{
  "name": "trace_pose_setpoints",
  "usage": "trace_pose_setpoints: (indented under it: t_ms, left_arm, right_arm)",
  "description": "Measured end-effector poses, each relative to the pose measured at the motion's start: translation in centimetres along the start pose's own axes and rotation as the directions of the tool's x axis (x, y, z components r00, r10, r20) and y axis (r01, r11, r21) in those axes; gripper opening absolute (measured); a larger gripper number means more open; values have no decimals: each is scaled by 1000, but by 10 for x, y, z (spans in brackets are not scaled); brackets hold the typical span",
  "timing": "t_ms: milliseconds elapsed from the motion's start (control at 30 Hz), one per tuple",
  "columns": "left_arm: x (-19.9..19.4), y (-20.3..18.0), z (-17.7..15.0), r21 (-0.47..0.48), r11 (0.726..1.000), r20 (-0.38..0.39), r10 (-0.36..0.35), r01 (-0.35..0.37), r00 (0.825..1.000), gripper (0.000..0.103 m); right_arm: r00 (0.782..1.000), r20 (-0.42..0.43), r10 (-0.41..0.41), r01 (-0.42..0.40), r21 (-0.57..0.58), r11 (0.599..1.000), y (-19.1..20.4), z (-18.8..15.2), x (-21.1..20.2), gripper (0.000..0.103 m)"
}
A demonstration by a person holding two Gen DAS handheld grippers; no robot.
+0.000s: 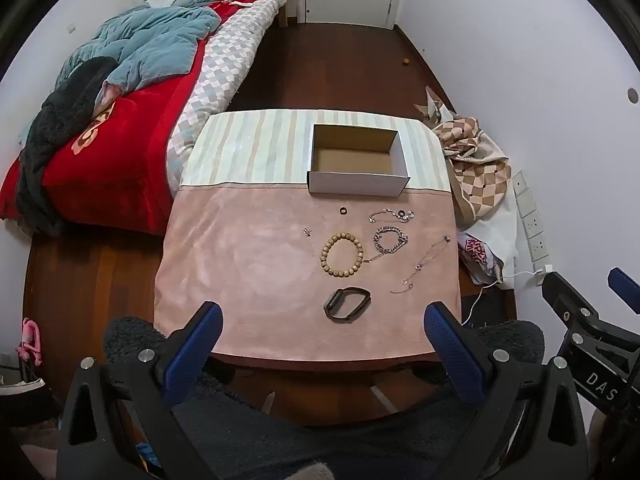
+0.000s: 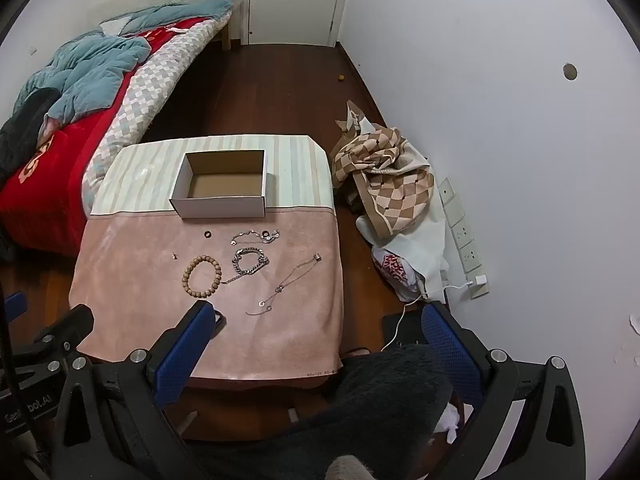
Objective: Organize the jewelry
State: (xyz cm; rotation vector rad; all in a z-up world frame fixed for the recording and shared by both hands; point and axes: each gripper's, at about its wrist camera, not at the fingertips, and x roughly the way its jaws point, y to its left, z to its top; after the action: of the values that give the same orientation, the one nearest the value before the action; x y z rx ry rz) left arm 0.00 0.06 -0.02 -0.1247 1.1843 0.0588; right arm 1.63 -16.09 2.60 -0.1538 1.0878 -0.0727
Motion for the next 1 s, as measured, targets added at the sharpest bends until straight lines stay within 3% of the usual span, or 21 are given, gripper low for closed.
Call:
trace_pose_setpoints:
  t_ms: [1000]
  left_arm:
    - [-10,-4,7,6,1000,9,21,-21,1000,103]
  right_arm:
    - [999,-37,12,-11,8,1000,0,-6,-3,103]
